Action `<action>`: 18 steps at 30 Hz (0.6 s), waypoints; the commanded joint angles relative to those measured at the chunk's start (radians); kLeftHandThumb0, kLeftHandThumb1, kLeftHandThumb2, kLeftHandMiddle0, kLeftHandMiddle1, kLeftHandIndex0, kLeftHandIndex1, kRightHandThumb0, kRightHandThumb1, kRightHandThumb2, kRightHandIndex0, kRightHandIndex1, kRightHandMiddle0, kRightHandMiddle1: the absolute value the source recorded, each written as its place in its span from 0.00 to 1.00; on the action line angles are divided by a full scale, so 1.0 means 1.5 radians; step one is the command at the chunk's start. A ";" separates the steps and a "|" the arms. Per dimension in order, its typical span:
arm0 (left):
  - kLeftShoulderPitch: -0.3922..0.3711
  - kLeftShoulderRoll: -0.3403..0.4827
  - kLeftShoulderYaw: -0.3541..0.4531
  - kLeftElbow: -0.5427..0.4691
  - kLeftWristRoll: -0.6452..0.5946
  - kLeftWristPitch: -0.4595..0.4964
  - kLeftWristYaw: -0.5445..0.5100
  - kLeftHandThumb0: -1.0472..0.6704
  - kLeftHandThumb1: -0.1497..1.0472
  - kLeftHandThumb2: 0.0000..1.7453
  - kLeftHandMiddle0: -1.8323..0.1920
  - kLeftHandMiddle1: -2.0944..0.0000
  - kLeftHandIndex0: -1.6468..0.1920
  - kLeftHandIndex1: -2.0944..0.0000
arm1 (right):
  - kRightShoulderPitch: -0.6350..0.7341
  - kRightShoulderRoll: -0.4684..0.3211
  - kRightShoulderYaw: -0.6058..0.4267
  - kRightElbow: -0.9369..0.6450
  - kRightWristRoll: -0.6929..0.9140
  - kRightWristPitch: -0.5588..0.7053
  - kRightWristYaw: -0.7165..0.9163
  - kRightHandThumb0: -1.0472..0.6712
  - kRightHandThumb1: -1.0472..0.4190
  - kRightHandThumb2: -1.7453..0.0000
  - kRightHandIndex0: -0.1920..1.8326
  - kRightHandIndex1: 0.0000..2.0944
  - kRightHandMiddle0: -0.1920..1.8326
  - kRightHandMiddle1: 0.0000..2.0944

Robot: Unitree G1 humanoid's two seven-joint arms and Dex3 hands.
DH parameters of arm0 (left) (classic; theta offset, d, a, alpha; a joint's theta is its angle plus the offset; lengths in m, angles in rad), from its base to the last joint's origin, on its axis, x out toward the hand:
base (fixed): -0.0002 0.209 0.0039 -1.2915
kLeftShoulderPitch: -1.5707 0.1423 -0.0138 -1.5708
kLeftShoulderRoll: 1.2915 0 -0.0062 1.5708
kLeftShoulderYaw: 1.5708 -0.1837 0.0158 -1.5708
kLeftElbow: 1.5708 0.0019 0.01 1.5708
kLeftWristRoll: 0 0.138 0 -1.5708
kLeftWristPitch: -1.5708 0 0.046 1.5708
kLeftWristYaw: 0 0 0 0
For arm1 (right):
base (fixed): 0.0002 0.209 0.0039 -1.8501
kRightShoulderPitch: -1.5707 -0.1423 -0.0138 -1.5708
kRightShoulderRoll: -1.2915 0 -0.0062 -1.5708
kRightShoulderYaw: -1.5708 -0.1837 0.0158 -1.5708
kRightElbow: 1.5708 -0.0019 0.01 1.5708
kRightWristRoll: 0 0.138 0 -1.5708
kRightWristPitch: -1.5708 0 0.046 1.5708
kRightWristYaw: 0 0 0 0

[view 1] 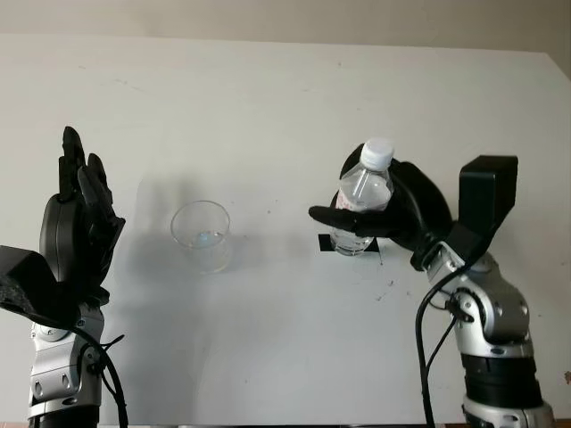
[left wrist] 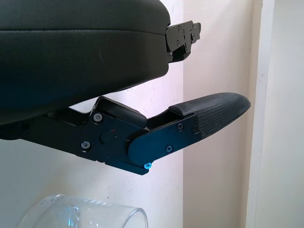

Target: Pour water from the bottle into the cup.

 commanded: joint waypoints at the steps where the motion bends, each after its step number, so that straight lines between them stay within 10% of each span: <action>1: 0.001 0.001 0.002 -0.002 0.001 -0.005 0.001 0.15 1.00 0.46 1.00 0.98 1.00 1.00 | 0.030 0.007 -0.002 -0.001 0.006 -0.021 0.011 0.36 0.00 0.95 0.01 0.85 0.00 0.82; 4: 0.000 0.001 0.002 0.001 0.001 -0.008 -0.001 0.15 1.00 0.47 1.00 0.98 1.00 1.00 | 0.046 -0.007 0.015 0.014 -0.026 -0.082 0.030 0.31 0.02 0.97 0.00 0.45 0.00 0.43; 8: -0.002 0.000 0.002 0.005 0.000 -0.011 -0.001 0.15 1.00 0.47 1.00 0.98 1.00 1.00 | 0.054 -0.018 0.028 0.033 -0.069 -0.147 0.041 0.28 0.03 0.97 0.00 0.20 0.00 0.20; 18: 0.000 0.003 0.003 0.004 -0.001 -0.010 -0.003 0.15 1.00 0.47 1.00 0.98 1.00 1.00 | 0.041 -0.015 0.015 0.088 -0.096 -0.209 0.030 0.28 0.04 0.97 0.02 0.09 0.02 0.12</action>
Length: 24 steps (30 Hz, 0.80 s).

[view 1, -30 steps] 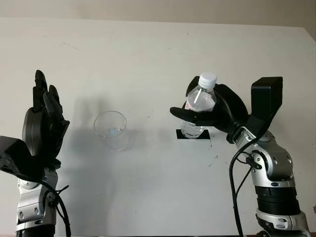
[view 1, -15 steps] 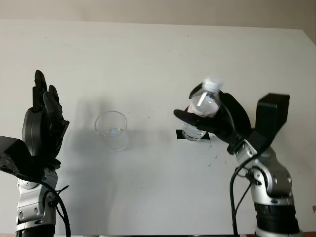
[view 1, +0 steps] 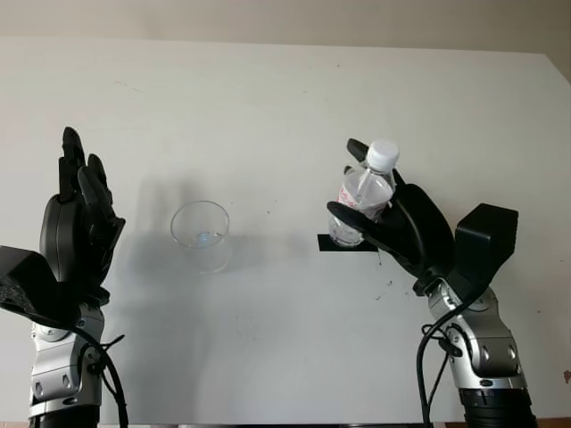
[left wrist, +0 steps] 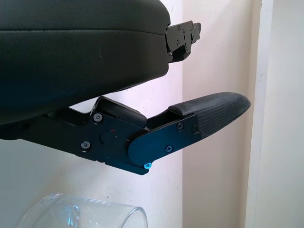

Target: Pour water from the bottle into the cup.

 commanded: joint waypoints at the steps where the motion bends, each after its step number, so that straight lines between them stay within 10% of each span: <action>1: -0.001 0.003 0.005 0.003 -0.001 -0.008 -0.001 0.15 1.00 0.47 1.00 0.98 1.00 1.00 | -0.005 -0.006 -0.006 0.014 -0.009 -0.022 -0.004 0.27 0.04 0.97 0.02 0.09 0.02 0.12; 24: -0.020 0.004 0.003 0.038 -0.003 -0.022 -0.009 0.16 1.00 0.47 1.00 0.98 1.00 1.00 | 0.000 0.001 -0.008 0.094 -0.005 -0.242 0.051 0.05 0.05 0.96 0.00 0.00 0.00 0.00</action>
